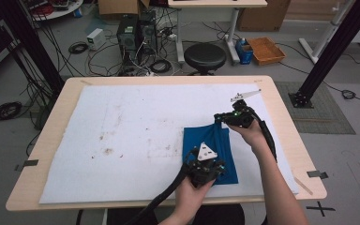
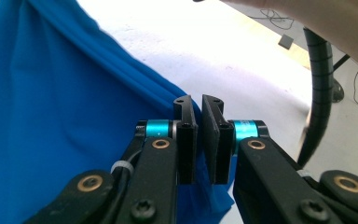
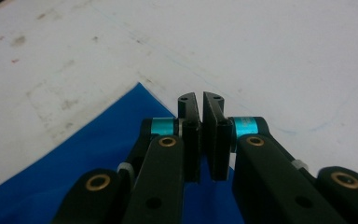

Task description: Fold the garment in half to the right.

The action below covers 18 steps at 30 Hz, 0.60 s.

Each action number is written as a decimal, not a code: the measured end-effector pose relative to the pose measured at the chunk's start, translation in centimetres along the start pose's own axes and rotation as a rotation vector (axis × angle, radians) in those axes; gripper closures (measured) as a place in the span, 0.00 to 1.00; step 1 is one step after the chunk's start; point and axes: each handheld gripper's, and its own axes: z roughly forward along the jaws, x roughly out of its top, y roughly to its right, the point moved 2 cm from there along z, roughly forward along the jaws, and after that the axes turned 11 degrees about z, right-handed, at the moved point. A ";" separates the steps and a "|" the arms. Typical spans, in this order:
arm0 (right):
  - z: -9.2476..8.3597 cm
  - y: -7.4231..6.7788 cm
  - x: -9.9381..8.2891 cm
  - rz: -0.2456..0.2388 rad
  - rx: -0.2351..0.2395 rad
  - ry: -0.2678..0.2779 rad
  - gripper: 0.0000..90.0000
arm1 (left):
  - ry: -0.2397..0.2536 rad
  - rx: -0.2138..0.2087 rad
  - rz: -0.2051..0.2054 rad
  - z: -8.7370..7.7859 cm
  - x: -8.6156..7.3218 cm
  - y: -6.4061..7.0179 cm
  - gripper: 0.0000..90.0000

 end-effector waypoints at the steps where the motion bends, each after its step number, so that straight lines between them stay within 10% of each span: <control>1: 0.0 0.3 -0.2 -0.002 -0.018 -0.004 0.96 | 0.000 -0.004 0.004 0.3 0.1 0.0 0.93; 8: -0.7 1.1 -1.2 0.050 -0.172 0.014 0.77 | 0.061 -0.025 0.024 0.5 0.3 0.5 0.62; 18: -0.6 -1.8 -2.3 0.065 -0.265 0.064 0.70 | 0.066 0.013 0.059 -4.3 -0.6 -1.4 0.60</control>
